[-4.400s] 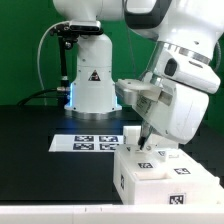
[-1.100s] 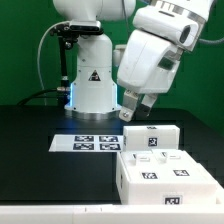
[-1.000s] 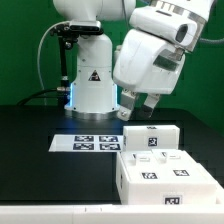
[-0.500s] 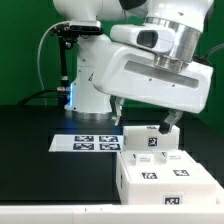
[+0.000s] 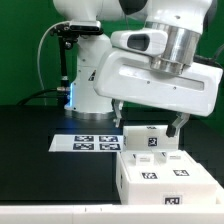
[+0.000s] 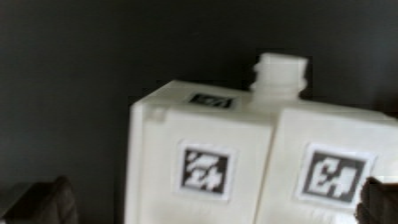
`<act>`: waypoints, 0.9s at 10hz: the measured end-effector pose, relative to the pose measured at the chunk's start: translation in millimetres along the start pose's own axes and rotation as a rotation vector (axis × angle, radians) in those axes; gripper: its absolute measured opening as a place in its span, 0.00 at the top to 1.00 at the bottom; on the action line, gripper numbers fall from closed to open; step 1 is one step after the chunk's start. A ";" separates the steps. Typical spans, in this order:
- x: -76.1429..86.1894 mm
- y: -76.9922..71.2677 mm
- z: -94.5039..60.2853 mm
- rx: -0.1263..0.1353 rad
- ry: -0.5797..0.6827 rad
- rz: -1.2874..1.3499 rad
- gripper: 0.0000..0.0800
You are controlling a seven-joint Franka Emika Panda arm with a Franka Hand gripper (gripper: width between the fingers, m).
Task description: Assemble cabinet
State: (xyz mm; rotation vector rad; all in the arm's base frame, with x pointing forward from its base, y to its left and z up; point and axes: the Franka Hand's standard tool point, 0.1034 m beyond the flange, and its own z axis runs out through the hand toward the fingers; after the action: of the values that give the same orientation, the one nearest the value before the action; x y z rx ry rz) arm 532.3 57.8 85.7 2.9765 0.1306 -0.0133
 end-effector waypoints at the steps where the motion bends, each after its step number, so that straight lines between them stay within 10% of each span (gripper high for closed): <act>1: -5.8 -2.2 4.2 0.039 0.004 0.014 0.00; 3: -11.4 -11.2 5.7 0.103 0.039 0.044 0.00; 9: -19.9 -18.9 14.0 0.117 0.120 0.068 0.00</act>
Offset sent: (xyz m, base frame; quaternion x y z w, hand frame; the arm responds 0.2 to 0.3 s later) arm -0.0098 0.0197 0.0111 0.0293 0.0392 0.0719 0.9962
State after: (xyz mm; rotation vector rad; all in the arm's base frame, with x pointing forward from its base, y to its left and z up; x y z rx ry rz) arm 510.8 72.4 69.2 3.0969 0.0444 0.1713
